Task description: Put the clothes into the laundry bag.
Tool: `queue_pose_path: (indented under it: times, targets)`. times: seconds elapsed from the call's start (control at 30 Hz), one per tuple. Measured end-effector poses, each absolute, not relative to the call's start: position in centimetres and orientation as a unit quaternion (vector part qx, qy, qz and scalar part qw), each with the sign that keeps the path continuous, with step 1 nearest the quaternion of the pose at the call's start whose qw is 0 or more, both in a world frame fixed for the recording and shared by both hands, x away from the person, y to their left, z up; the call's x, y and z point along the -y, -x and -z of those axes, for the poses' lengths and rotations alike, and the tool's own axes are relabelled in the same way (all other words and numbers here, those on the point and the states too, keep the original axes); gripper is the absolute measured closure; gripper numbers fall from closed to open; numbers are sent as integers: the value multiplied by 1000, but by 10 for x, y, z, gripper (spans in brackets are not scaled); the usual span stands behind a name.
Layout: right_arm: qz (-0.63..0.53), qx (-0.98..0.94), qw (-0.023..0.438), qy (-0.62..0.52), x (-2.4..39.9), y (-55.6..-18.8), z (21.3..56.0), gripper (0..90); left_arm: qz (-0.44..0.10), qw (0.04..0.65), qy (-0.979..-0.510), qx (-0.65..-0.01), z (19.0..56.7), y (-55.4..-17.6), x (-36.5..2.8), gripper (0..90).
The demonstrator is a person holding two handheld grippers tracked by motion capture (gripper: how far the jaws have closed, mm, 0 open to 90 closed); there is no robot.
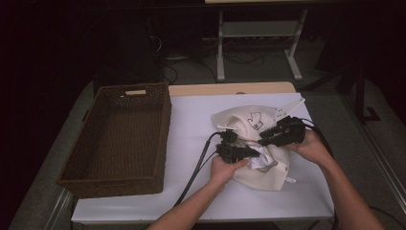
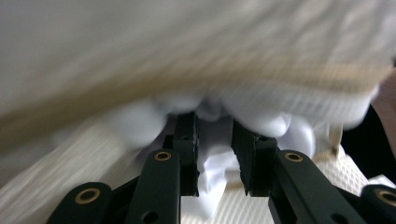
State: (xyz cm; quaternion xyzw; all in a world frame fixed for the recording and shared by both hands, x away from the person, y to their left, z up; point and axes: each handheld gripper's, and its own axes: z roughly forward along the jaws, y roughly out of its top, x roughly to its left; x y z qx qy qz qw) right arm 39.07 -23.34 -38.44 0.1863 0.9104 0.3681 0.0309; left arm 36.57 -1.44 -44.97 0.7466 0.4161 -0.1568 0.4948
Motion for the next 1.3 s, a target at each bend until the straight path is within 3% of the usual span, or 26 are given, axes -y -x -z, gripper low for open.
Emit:
queue_pose_path:
  times: [0.23,0.4,0.53,0.6,0.7,0.8,1.03,1.3]
  targets:
    - [-386,-904,2,-183,246,-376,375,538,139,471,-781,-387,444,-359,10,572]
    - [-406,-899,0,-164,248,-349,371,513,128,460,-794,-376,445,-351,1,517]
    - [-364,-914,39,-178,238,-341,376,594,148,474,-776,-389,452,-353,9,567]
    - [-342,-922,53,-176,233,-343,378,780,147,482,-769,-394,454,-355,17,622]
    - [-350,-919,39,-177,237,-347,378,820,165,510,-735,-415,455,-362,29,758]
    - [-379,-908,24,-176,246,-347,370,843,165,523,-716,-431,455,-368,38,802]
    - [-435,-881,6,-185,269,-334,356,864,132,524,-705,-459,453,-383,53,794]
    - [-407,-892,0,-194,264,-335,371,848,110,460,-781,-407,444,-367,26,651]
